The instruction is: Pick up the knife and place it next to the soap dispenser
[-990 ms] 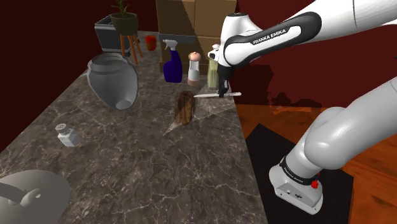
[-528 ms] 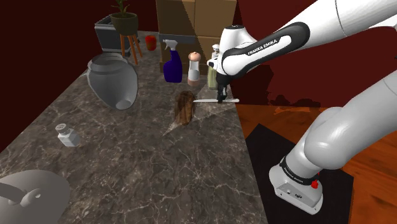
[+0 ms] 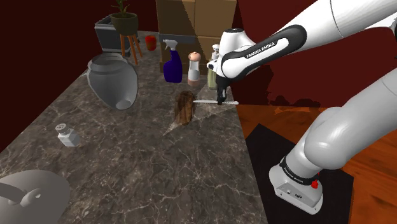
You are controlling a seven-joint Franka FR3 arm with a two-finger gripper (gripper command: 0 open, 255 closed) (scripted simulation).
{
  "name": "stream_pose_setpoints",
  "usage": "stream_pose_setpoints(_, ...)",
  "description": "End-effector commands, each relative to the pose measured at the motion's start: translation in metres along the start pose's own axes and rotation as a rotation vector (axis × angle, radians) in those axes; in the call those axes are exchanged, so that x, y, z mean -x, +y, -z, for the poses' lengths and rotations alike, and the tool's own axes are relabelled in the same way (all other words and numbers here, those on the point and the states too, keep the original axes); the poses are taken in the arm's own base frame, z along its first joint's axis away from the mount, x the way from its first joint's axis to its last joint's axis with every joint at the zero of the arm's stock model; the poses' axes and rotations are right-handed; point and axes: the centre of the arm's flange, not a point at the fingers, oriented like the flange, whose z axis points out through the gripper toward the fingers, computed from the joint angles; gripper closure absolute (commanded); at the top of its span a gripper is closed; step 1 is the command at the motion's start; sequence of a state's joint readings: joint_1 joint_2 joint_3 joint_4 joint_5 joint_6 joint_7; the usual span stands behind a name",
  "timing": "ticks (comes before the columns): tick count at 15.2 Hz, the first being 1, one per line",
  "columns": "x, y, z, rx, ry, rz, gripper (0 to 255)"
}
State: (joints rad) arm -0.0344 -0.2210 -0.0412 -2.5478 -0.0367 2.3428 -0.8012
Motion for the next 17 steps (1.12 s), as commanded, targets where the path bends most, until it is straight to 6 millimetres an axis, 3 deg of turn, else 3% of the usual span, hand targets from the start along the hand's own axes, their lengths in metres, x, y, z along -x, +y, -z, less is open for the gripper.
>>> stream_pose_setpoints(1,0.000,0.000,0.000,0.000,0.000,0.000,255)
stream_pose_setpoints(2,0.000,0.000,0.000,0.000,0.000,0.000,0)
stream_pose_setpoints(7,0.000,0.000,0.000,0.000,0.000,0.000,0)
stream_pose_setpoints(11,0.000,0.000,0.050,0.000,0.000,0.000,0)
stream_pose_setpoints(17,0.000,0.000,0.050,0.000,0.000,0.000,0)
